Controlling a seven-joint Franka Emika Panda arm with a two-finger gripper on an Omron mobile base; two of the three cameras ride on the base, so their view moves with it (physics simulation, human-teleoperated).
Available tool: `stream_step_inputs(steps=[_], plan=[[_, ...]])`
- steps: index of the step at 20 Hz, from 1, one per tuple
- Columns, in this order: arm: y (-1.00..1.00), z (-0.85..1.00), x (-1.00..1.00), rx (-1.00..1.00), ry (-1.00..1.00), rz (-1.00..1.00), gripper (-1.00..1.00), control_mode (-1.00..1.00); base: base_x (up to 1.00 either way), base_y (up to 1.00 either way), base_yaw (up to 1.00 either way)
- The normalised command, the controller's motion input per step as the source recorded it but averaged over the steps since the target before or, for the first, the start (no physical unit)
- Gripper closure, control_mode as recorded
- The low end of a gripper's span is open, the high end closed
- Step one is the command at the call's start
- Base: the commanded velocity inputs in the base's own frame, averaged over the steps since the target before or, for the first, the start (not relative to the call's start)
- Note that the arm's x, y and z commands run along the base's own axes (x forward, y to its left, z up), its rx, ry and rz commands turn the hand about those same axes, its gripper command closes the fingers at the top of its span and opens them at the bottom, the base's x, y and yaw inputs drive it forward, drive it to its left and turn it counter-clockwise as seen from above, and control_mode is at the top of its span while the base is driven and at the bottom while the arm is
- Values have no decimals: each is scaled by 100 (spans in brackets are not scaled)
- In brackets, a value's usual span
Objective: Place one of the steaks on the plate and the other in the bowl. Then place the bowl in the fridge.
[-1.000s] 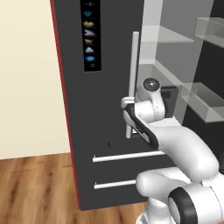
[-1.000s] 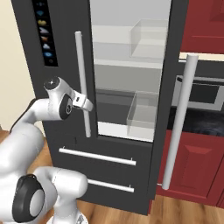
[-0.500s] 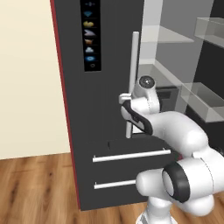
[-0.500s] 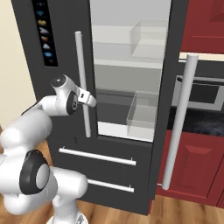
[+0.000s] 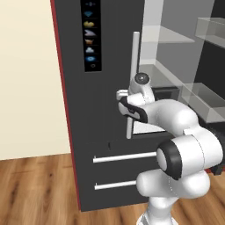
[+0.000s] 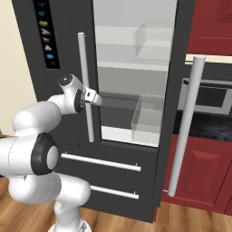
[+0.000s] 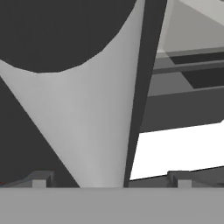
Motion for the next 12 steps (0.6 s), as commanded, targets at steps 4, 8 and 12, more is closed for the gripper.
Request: stream_step_inputs(steps=[4, 8, 12], plan=[[8, -2, 44, -4, -4, 0, -100, -100, 0, 0, 0], [0, 0, 49, -1, -1, 0, -100, -100, 0, 0, 0], [13, 0, 56, -2, 0, -1, -100, -100, 0, 0, 0]])
